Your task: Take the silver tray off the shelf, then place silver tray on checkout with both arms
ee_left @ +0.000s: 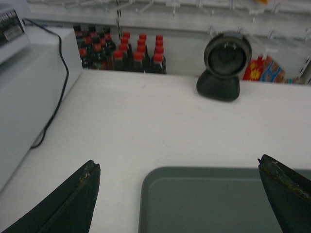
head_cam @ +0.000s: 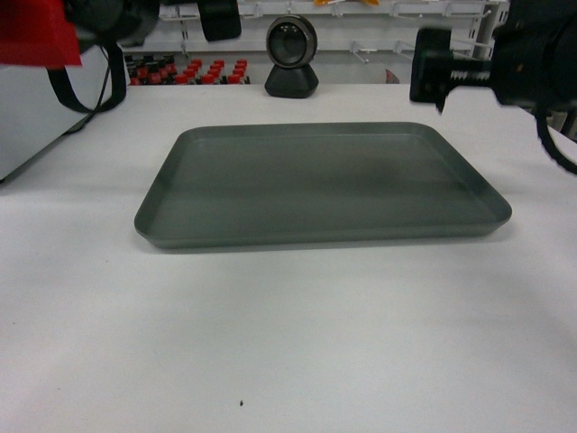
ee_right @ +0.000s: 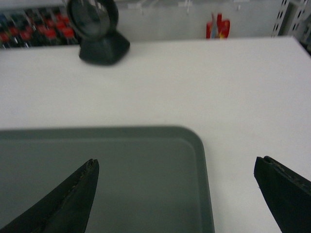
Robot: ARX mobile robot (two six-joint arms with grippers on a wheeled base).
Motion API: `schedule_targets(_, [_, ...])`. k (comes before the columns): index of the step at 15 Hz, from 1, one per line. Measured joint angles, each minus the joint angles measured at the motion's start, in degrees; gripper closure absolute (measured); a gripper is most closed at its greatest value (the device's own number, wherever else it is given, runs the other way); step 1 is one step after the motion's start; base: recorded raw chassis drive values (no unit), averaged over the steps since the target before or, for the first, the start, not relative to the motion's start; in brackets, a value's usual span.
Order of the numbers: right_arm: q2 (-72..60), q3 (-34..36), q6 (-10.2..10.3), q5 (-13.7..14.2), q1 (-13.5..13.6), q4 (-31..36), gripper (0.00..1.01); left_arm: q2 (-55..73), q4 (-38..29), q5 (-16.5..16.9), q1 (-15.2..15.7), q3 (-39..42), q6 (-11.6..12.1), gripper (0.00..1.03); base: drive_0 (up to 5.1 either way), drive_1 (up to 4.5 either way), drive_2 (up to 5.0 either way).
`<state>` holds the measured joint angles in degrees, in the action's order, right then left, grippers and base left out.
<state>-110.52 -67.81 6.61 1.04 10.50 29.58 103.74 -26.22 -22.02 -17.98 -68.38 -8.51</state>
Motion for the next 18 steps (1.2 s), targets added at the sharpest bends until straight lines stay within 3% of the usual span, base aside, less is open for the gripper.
schedule_targets(3, [9.29, 5.14, 3.06, -0.66, 0.02, 7.21, 0.03, -7.96, -0.68, 0.35, 0.48, 3.19, 0.33, 0.05, 0.0, 0.0, 0.0])
schedule_targets(6, [16.22, 8.48, 5.44, 1.86, -0.87, 3.04, 0.03, -14.14, 5.81, 0.02, 3.32, 6.36, 2.95, 0.05, 0.0, 0.0, 0.0])
schedule_targets(8, [15.58, 8.7, 6.12, 2.78, -2.08, -0.46, 0.03, -13.62, 11.13, 0.74, 6.23, 8.15, 0.92, 0.05, 0.0, 0.0, 0.0])
schedule_targets(9, [15.06, 8.76, 6.1, 3.15, -2.32, -0.59, 0.03, -13.31, 10.51, 0.87, 7.08, 8.76, -0.55, 0.05, 0.0, 0.0, 0.0])
schedule_targets(10, [14.97, 9.81, 4.87, 4.39, -2.27, 3.76, 0.07, -13.44, 9.27, 0.98, 7.26, 8.85, -1.55, 0.05, 0.0, 0.0, 0.0])
schedule_targets(11, [17.57, 15.8, -0.28, 6.14, -2.27, 12.04, 0.22, -15.02, -4.83, 9.05, 7.87, 14.45, 2.21, 0.19, 0.0, 0.0, 0.0])
schedule_targets(12, [21.35, 22.86, -3.21, 6.01, -3.08, 15.54, 0.37, -18.93, -12.0, 12.5, 8.13, 22.62, 5.22, 0.33, 0.0, 0.0, 0.0])
schedule_targets(13, [24.79, 28.11, -4.57, 5.88, -3.93, 16.37, 0.5, -22.47, -14.82, 13.22, 8.96, 27.93, 6.4, 0.45, 0.0, 0.0, 0.0])
schedule_targets(15, [33.62, 36.26, -5.25, 5.55, -4.48, 12.41, 0.74, -28.98, -17.73, 14.45, 10.91, 36.28, 7.45, 0.69, 0.0, 0.0, 0.0])
schedule_targets(17, [42.05, 41.86, -5.64, 4.7, -4.57, 13.2, 0.94, -32.5, -19.12, 15.58, 11.89, 42.4, 7.5, 0.9, 0.0, 0.0, 0.0])
schedule_targets(18, [44.85, 43.95, -5.97, 4.31, -5.05, 14.27, 0.99, -34.1, -19.67, 16.15, 12.35, 45.31, 7.5, 1.0, 0.0, 0.0, 0.0])
